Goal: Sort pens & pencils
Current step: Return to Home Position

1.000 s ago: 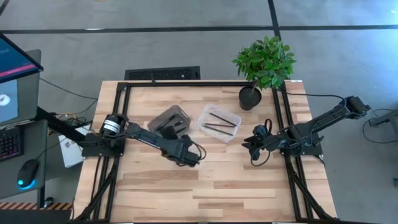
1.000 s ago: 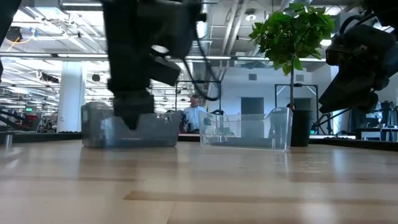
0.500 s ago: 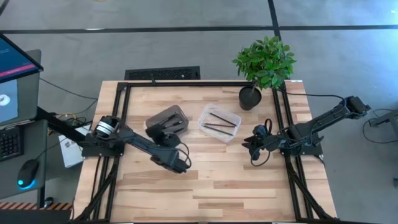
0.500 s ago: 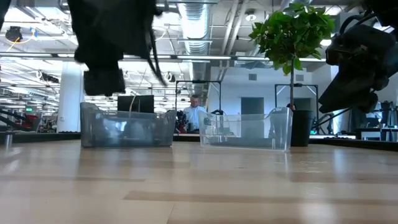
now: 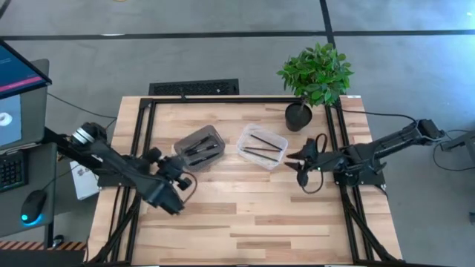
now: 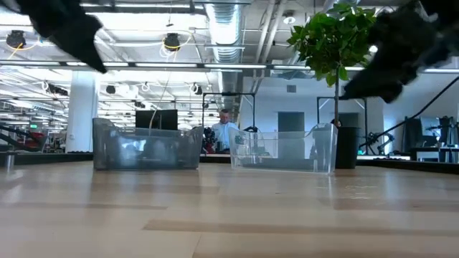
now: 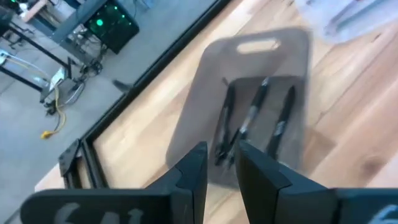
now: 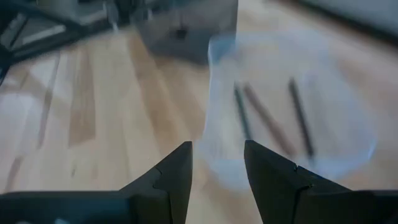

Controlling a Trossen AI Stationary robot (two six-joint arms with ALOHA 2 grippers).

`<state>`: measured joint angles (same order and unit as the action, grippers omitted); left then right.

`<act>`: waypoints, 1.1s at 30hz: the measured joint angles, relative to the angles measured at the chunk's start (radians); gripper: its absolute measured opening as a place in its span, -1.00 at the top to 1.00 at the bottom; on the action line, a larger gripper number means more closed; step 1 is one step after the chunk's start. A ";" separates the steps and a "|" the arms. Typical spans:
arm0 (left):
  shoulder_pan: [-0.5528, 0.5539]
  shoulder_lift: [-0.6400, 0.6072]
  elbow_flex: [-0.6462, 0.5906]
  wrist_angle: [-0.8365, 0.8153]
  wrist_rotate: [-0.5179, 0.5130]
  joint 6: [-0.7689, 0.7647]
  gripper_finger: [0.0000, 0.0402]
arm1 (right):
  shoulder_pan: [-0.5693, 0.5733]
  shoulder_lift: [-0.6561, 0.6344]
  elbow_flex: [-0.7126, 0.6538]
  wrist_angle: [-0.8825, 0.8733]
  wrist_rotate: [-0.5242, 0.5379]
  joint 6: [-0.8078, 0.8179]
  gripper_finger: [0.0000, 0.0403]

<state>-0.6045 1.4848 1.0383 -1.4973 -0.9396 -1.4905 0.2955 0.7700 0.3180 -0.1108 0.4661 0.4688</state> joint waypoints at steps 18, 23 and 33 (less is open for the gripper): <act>0.163 -0.582 -0.452 0.512 -0.198 0.451 0.64 | -0.515 0.000 0.001 0.246 -0.527 -0.409 0.15; 0.258 -0.731 -0.506 0.636 -0.253 0.646 0.64 | -0.638 -0.017 0.001 0.229 -0.670 -0.442 0.15; 0.309 -0.941 -0.637 0.653 -0.337 0.635 0.64 | -0.764 -0.300 -0.062 0.154 -0.678 -0.450 0.15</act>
<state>-0.2958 0.5441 0.4010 -0.8439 -1.2771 -0.8559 -0.4686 0.4701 0.2564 0.0430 -0.2122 0.0184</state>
